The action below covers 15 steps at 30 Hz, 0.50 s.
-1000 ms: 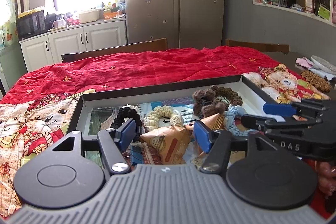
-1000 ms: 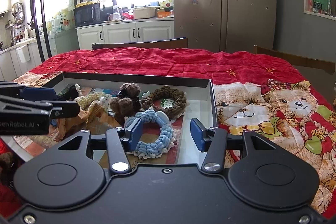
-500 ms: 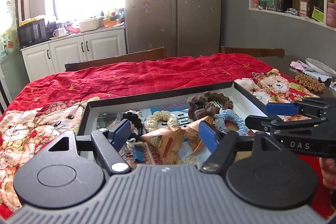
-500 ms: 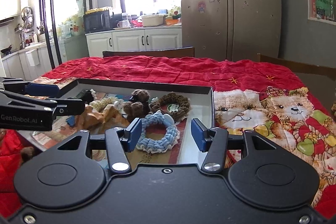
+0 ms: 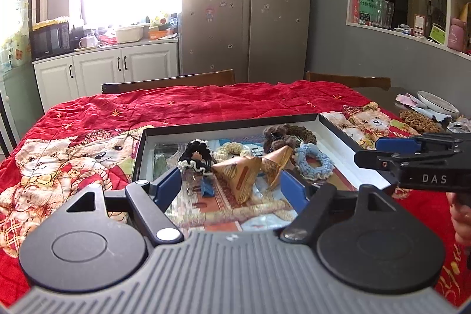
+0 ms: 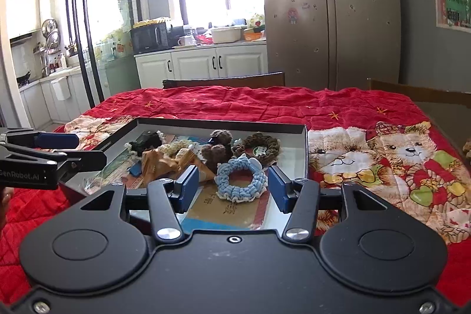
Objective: Organize objects
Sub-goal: 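Grasp brown crochet bear with left gripper while right gripper grasps teal binder clip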
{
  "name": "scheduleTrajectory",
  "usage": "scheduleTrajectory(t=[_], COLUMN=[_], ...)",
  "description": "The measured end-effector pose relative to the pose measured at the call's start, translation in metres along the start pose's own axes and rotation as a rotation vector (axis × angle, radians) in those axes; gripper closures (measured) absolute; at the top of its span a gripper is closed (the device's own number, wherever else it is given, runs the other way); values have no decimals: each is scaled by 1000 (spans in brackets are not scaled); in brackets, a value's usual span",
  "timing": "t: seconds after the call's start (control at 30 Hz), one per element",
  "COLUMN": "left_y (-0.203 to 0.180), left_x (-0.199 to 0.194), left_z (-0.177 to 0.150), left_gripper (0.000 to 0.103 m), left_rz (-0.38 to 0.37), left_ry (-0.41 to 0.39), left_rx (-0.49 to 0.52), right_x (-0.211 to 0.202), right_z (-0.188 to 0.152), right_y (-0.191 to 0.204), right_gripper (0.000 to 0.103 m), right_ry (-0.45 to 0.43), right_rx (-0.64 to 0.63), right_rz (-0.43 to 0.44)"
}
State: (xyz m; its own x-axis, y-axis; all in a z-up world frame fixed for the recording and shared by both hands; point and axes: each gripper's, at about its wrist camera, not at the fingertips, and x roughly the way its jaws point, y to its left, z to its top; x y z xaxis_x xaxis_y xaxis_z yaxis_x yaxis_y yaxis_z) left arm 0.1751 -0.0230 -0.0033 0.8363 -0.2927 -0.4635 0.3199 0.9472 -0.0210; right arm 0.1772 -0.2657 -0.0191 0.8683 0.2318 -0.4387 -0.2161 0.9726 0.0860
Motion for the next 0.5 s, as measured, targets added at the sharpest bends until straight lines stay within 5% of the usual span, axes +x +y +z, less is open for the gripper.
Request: scheduleTrajectory(t=[0.5], left_y=[-5], left_x=[-30], left_z=[-33], left_gripper=[19], left_rz=[-60], left_ry=[13], left_rx=[6], right_x=[-34], right_z=[-35], right_y=[24], right_gripper=[53], right_ry=[53], right_rx=[-42], right_rz=[-1])
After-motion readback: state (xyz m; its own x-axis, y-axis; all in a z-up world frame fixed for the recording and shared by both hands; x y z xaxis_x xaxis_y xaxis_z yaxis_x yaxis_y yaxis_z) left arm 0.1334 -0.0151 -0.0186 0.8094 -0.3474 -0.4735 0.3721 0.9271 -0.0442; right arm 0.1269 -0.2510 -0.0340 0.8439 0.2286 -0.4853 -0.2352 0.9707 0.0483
